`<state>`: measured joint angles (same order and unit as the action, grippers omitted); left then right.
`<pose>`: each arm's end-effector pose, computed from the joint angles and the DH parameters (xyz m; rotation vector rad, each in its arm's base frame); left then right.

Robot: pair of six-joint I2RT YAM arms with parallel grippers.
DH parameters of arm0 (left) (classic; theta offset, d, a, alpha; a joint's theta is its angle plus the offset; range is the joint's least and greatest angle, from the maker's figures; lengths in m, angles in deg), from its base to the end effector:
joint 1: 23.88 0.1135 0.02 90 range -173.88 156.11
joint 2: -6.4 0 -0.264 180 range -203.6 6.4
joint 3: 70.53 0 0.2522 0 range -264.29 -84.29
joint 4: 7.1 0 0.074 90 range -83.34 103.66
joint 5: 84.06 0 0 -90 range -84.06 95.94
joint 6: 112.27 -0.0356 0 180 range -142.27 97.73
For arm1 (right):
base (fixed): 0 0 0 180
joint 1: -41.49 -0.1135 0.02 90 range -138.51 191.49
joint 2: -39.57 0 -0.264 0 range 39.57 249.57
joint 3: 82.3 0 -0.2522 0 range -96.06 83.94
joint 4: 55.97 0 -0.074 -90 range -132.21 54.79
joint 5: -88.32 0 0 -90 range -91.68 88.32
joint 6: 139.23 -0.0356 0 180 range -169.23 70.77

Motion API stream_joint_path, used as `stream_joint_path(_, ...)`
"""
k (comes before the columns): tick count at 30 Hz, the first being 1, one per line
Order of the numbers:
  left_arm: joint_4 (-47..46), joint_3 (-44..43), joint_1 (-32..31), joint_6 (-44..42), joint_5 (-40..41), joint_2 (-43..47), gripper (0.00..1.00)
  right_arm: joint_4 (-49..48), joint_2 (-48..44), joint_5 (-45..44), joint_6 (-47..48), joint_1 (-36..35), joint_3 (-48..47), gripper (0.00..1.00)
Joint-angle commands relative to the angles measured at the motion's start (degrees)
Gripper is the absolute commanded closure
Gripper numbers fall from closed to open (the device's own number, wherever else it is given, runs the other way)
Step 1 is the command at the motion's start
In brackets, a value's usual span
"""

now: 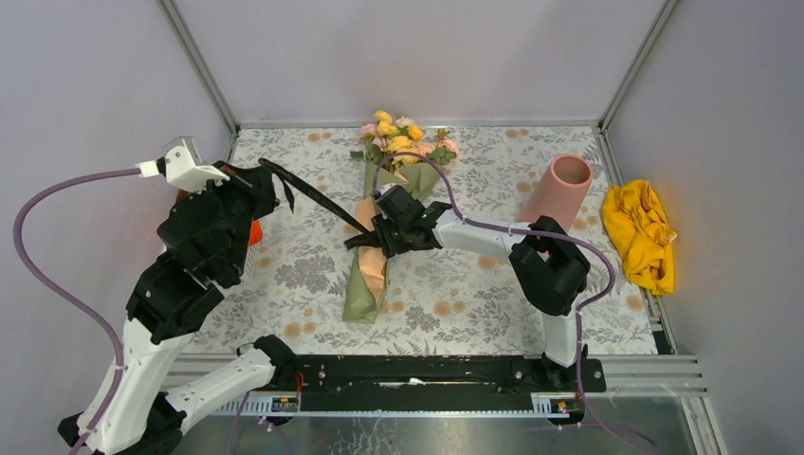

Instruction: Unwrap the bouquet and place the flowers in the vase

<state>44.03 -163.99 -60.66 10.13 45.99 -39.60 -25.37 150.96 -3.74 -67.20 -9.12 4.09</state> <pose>0.1004 -0.0464 0.4827 -0.4684 1.5630 -0.3588 0.2734 0.3309 0.2004 -0.6799 2.3822 0.4936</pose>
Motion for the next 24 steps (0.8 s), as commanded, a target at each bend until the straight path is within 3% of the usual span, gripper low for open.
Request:
stream_joint_path(1,-0.89,-1.31,-0.4,-0.55,0.71,0.29,0.96,-2.45,0.77,-0.91,1.27,-0.54,-3.9,0.51)
stream_joint_path(6,-0.99,-1.14,-0.4,0.0,-0.34,0.63,0.96,-2.82,1.32,-2.03,2.05,-0.54,-5.87,0.55)
stream_joint_path(10,-0.94,-1.72,-0.4,-0.1,-0.84,0.49,0.95,-2.71,2.25,-1.55,2.41,-0.54,-8.1,0.72)
stream_joint_path(16,-0.94,-1.95,-0.4,-0.28,-1.26,0.35,0.94,-1.98,4.53,-1.63,2.65,-0.54,-10.97,0.78)
stream_joint_path(21,-0.89,-1.34,-0.4,-0.33,0.04,-0.29,0.84,-1.53,3.57,-4.51,2.93,-0.54,-10.84,0.96)
stream_joint_path(24,-1.21,-0.31,-0.4,0.17,1.21,-0.74,0.8,-1.59,1.83,-6.67,3.44,-0.53,-9.91,1.0)
